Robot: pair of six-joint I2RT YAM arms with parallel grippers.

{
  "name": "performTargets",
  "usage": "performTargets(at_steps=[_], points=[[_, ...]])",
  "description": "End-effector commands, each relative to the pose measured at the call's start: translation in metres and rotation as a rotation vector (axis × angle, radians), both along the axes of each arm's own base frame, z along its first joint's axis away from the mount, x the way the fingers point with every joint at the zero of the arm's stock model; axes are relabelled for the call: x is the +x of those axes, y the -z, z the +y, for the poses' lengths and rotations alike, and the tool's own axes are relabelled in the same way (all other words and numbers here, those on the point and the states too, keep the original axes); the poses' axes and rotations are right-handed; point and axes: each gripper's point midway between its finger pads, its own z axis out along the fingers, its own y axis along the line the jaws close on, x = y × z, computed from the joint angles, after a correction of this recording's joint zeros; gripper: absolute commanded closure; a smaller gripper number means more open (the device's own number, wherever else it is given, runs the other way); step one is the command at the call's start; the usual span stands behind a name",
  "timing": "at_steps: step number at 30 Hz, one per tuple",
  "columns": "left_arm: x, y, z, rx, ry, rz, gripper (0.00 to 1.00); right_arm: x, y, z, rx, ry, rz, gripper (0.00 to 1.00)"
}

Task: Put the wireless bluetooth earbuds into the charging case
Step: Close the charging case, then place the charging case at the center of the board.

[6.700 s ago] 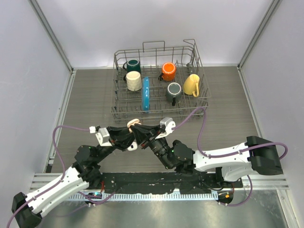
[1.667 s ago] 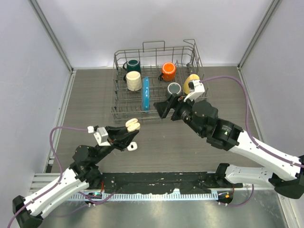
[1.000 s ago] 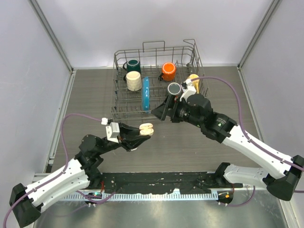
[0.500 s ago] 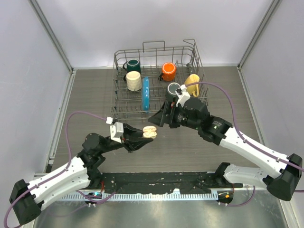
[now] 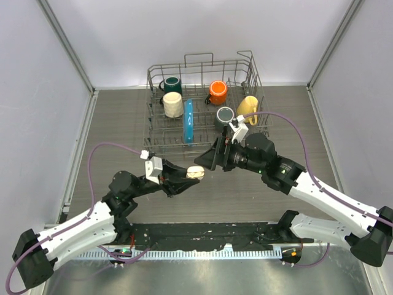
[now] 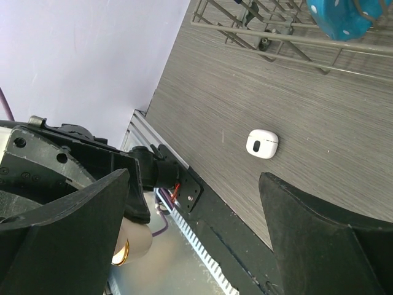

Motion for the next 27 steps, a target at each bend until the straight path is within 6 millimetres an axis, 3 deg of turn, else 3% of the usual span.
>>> performTargets(at_steps=[1, 14, 17, 19, 20, 22, 24, 27], points=[[-0.003, -0.032, 0.002, -0.081, 0.004, -0.053, 1.00, -0.002, -0.015, 0.000, 0.051, -0.014, -0.045, 0.08], [0.011, -0.026, -0.002, -0.074, -0.047, 0.016, 1.00, -0.006, 0.000, -0.008, -0.027, -0.029, -0.053, 0.08], [0.019, -0.013, -0.006, -0.017, -0.070, 0.094, 1.00, 0.014, 0.011, -0.029, -0.089, 0.147, -0.028, 0.08], [0.024, -0.011, -0.008, 0.005, -0.087, 0.153, 1.00, 0.034, 0.024, -0.063, -0.158, 0.369, -0.013, 0.08], [0.027, 0.004, -0.009, 0.059, -0.098, 0.219, 1.00, 0.035, 0.028, -0.075, -0.164, 0.435, 0.016, 0.08], [0.031, 0.011, -0.014, 0.101, -0.107, 0.300, 1.00, 0.041, 0.026, -0.101, -0.156, 0.571, 0.003, 0.08], [0.034, 0.036, -0.019, 0.188, -0.115, 0.401, 1.00, 0.038, 0.018, -0.117, -0.104, 0.639, 0.003, 0.07], [0.036, 0.054, -0.025, 0.264, -0.127, 0.509, 1.00, 0.036, 0.019, -0.136, -0.069, 0.718, -0.010, 0.07]])
